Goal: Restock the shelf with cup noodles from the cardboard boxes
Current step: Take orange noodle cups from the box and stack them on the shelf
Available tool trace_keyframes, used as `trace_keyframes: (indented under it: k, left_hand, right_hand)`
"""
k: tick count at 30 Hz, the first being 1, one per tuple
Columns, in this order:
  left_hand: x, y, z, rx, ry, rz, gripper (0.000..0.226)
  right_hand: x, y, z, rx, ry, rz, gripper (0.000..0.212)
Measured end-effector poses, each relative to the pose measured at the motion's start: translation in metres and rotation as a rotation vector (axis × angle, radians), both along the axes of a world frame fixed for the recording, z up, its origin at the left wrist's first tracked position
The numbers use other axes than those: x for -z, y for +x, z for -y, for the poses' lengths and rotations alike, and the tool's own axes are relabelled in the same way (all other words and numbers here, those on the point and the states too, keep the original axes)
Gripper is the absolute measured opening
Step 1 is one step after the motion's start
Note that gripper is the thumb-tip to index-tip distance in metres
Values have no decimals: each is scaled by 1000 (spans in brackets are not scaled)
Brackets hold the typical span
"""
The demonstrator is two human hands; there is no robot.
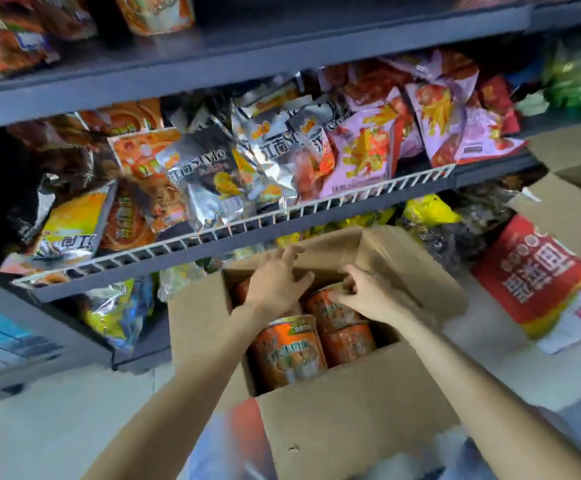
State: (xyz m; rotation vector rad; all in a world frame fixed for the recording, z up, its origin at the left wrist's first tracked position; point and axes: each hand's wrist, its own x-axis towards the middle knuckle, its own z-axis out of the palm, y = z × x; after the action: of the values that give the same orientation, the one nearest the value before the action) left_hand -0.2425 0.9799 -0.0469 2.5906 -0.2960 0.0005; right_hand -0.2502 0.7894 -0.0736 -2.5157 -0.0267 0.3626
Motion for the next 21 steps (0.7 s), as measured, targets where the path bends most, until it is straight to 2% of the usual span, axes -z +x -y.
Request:
trace_keyframes:
  k: [2, 4, 9, 13, 18, 21]
  left_hand:
    - [31, -6, -4, -58, 131, -151, 53]
    - [44, -11, -11, -97, 163, -124, 58]
    - [47, -4, -25, -214, 163, -121, 71]
    - [45, 3, -31, -200, 270, -138, 79]
    - [44, 8, -17, -143, 361, -80, 78]
    - [53, 9, -5, -41, 369, -64, 76]
  right_hand:
    - [8, -10, -11, -76, 26, -206, 92]
    - [14, -20, -32, -166, 30, -340, 114]
    - [36, -17, -86, -248, 14, -351, 128]
    - [26, -1, -68, -156, 76, -408, 125]
    - [-13, 1, -7, -34, -199, -134, 110]
    - [-26, -6, 9, 109, -15, -25, 101]
